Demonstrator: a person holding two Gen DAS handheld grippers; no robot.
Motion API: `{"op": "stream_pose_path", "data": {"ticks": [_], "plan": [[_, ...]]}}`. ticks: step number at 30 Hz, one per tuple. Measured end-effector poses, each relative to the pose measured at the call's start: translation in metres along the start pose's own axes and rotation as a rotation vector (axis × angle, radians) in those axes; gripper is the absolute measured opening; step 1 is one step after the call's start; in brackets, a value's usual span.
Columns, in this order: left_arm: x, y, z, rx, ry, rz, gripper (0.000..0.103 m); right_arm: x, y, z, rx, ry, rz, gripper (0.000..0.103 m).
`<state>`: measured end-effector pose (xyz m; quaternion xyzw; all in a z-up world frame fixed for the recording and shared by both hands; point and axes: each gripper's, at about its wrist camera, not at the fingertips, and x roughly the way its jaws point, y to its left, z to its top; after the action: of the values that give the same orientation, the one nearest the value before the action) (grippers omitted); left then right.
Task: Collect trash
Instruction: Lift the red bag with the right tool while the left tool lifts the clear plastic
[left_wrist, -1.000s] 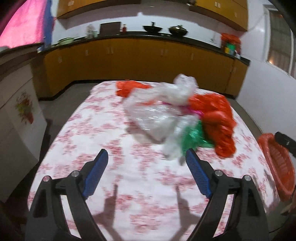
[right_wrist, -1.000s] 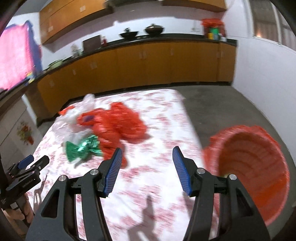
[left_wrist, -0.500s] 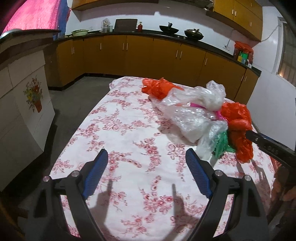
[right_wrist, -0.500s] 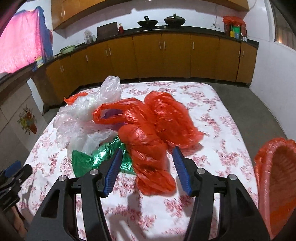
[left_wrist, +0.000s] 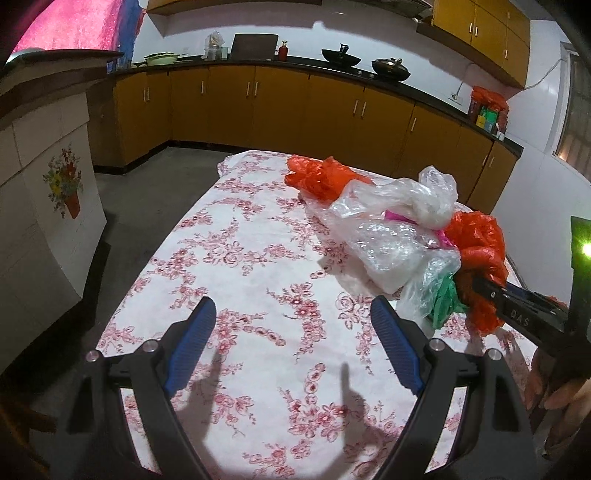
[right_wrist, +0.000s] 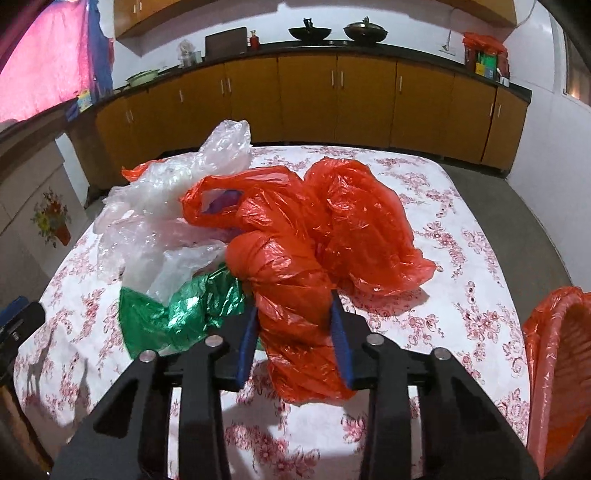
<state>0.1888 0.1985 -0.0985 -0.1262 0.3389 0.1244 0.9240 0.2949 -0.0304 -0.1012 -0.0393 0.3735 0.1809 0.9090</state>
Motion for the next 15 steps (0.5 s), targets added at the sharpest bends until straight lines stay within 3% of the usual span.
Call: {"op": "stream_pose_path", "data": {"ticks": [9, 15], "plan": [[0.001, -0.026, 0.015, 0.024, -0.022, -0.068, 0.084, -0.041, -0.015, -0.015, 0.032, -0.054, 0.025, 0.034], [0.008, -0.062, 0.040, 0.050, -0.042, -0.145, 0.084, -0.063, -0.034, -0.026, 0.056, -0.087, -0.021, 0.034]]}}
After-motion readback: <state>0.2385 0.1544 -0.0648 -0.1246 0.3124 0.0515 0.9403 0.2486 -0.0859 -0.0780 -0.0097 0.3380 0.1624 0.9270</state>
